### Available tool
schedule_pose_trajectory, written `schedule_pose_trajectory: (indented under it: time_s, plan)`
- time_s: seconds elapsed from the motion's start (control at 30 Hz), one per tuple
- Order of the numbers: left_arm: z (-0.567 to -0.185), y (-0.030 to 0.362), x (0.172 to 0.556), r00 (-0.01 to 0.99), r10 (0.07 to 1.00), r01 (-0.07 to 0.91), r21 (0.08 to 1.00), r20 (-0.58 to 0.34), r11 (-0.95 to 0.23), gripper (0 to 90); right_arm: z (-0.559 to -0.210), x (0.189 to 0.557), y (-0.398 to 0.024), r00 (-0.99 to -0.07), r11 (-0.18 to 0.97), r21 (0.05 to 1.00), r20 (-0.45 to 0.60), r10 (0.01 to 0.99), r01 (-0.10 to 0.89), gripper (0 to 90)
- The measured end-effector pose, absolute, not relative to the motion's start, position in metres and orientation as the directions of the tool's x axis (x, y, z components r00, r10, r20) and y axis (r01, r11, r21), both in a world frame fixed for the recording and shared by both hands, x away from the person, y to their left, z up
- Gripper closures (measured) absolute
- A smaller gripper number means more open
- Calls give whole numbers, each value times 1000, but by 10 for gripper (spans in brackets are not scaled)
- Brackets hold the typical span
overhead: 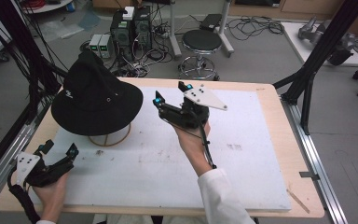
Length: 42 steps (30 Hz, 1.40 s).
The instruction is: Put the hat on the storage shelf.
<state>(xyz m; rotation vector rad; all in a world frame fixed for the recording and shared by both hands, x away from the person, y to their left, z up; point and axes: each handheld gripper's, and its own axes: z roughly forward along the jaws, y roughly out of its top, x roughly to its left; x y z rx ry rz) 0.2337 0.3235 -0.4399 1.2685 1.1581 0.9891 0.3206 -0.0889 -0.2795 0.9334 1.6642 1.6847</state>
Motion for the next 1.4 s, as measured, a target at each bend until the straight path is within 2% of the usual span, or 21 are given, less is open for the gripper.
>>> schedule_pose_trajectory:
  time_s: [0.17, 0.53, 0.9, 1.4]
  plan:
    - [-440, 323, 234, 171, 981, 66, 995, -88, 78, 160, -286, 314, -109, -567, -76, 993, 113, 816, 89, 218]
    - [-440, 320, 234, 175, 981, 68, 995, -88, 77, 159, -314, 303, -140, -514, -69, 992, 115, 850, 108, 202]
    - [-440, 318, 234, 179, 980, 67, 995, -87, 76, 159, -346, 297, -164, -469, -77, 989, 129, 874, 129, 149]
    - [-440, 320, 235, 177, 979, 70, 994, -101, 90, 160, -387, 284, -204, -337, -59, 987, 106, 936, 146, 110]
